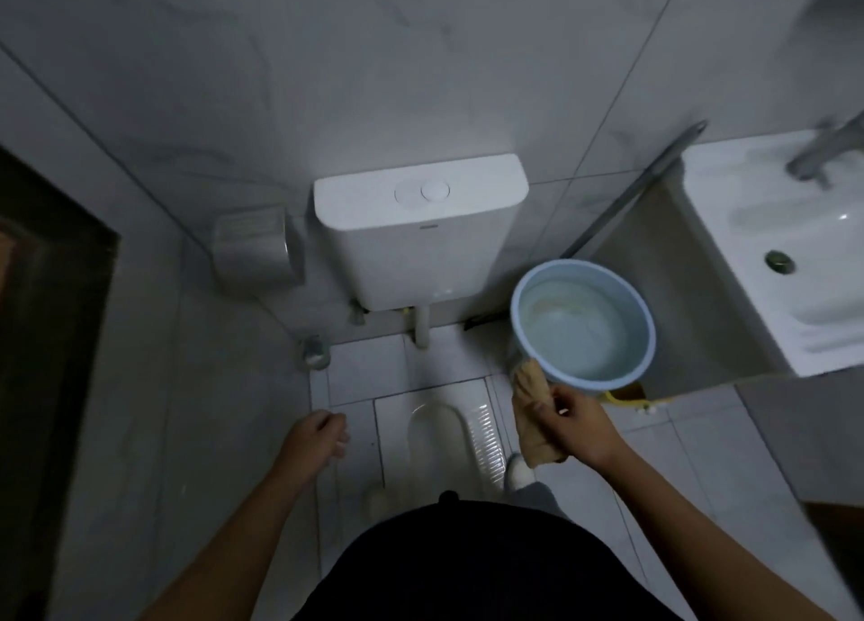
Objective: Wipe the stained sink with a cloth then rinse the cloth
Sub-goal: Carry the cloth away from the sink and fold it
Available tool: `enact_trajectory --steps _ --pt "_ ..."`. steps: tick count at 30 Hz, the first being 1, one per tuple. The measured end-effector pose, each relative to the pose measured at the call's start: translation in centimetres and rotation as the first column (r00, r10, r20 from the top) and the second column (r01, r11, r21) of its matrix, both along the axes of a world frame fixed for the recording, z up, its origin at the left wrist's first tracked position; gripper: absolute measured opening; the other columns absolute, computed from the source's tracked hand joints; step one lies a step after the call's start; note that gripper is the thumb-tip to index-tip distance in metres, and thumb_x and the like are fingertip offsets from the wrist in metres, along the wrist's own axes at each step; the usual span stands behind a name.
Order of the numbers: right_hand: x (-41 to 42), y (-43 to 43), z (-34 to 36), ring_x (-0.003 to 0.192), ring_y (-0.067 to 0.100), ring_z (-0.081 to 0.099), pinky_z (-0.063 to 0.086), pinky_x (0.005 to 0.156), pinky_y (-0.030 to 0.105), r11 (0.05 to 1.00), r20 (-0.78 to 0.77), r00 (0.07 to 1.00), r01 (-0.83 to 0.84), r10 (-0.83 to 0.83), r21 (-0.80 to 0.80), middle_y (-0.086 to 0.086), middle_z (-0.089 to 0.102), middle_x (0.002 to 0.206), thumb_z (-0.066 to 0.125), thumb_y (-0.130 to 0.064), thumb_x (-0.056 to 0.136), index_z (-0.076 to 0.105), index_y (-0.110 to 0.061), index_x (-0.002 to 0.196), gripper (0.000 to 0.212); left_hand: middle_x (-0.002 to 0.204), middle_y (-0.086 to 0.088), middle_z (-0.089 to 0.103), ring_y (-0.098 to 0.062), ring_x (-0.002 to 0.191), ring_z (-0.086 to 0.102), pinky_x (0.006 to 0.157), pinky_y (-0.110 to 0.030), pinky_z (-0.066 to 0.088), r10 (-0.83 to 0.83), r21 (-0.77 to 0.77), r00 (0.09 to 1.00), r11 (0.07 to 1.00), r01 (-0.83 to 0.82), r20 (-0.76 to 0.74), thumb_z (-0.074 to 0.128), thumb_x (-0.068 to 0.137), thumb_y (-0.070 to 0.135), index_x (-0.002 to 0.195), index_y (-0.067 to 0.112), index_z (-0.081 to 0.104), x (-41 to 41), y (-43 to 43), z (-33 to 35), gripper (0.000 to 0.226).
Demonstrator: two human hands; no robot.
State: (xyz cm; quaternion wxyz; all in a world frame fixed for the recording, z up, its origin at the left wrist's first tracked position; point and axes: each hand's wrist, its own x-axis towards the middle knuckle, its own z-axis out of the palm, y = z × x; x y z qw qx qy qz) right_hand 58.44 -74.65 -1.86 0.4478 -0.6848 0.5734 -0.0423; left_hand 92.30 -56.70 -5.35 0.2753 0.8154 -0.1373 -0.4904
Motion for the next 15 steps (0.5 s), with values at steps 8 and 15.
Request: enact_trajectory --steps 8,15 --pt "6.7 -5.8 2.4 0.078 0.016 0.067 0.051 0.066 0.026 0.997 0.133 0.989 -0.072 0.07 0.008 0.002 0.07 0.085 0.07 -0.026 0.091 0.064 -0.016 0.094 0.013 0.087 -0.013 0.076 -0.023 0.067 0.069 0.059 -0.027 0.045 0.153 -0.028 0.987 0.988 -0.155 -0.039 0.056 0.099 0.023 0.091 0.006 0.071 0.8 -2.9 -0.3 0.024" --pt "12.0 -11.1 7.1 0.087 0.02 0.073 0.057 0.068 0.019 0.973 0.347 0.925 -0.206 0.157 0.109 0.007 0.073 0.096 0.07 -0.018 0.091 0.065 -0.012 0.11 0.021 0.085 -0.011 0.071 -0.023 0.068 0.065 0.057 -0.026 0.044 0.297 -0.152 0.954 0.941 -0.301 -0.049 0.053 0.102 0.016 0.086 0.007 0.066 -0.3 -6.4 4.7 0.023"
